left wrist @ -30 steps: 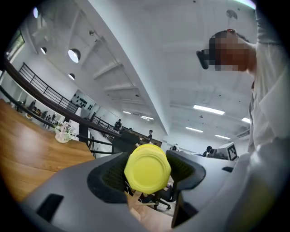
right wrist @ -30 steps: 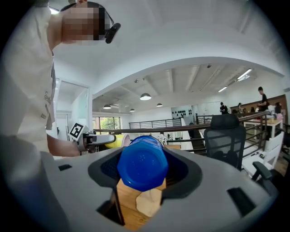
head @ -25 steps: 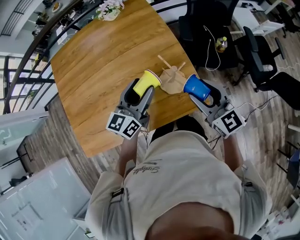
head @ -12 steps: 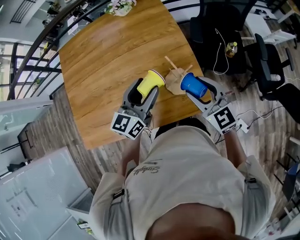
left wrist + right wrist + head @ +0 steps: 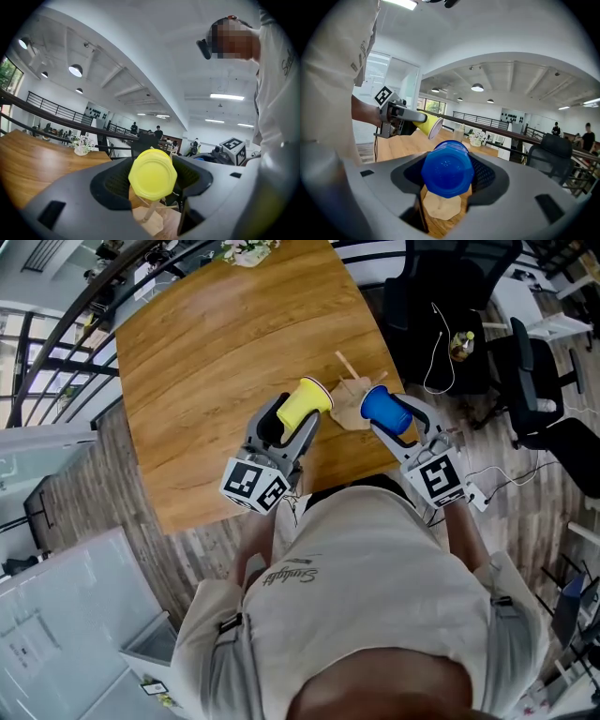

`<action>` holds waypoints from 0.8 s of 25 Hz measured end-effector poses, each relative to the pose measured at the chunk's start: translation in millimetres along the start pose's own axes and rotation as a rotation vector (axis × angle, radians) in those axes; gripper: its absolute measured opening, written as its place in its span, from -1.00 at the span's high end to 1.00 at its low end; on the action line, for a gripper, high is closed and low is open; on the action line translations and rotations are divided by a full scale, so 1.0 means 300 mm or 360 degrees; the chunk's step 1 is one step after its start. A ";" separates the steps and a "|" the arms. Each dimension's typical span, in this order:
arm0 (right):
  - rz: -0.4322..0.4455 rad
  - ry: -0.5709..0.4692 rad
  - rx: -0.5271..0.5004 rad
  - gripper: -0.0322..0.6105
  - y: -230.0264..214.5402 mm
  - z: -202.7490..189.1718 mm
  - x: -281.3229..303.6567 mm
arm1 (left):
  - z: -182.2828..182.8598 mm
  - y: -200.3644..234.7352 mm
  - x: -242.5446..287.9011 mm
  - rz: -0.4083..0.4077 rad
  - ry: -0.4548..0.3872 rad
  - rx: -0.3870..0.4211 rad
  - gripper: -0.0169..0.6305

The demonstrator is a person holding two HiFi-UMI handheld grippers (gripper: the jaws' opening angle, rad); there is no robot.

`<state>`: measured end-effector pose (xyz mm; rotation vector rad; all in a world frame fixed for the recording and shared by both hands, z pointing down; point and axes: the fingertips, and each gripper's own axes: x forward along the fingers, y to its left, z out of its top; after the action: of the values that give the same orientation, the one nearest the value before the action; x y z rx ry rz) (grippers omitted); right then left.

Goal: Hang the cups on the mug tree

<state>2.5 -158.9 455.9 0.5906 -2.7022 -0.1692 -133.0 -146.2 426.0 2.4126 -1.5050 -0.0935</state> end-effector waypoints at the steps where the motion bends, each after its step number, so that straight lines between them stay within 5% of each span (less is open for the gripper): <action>1: -0.0003 0.0003 -0.0005 0.17 0.001 0.002 0.001 | 0.003 0.000 0.000 -0.0006 -0.0005 0.0005 0.10; 20: -0.0035 -0.0026 0.0061 0.06 0.003 0.023 -0.033 | -0.031 -0.002 -0.068 -0.0023 0.0004 0.0010 0.10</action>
<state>7.9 -153.6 446.5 0.6333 -2.7208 -0.1287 -139.6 -125.9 432.8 2.4279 -1.4891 -0.0894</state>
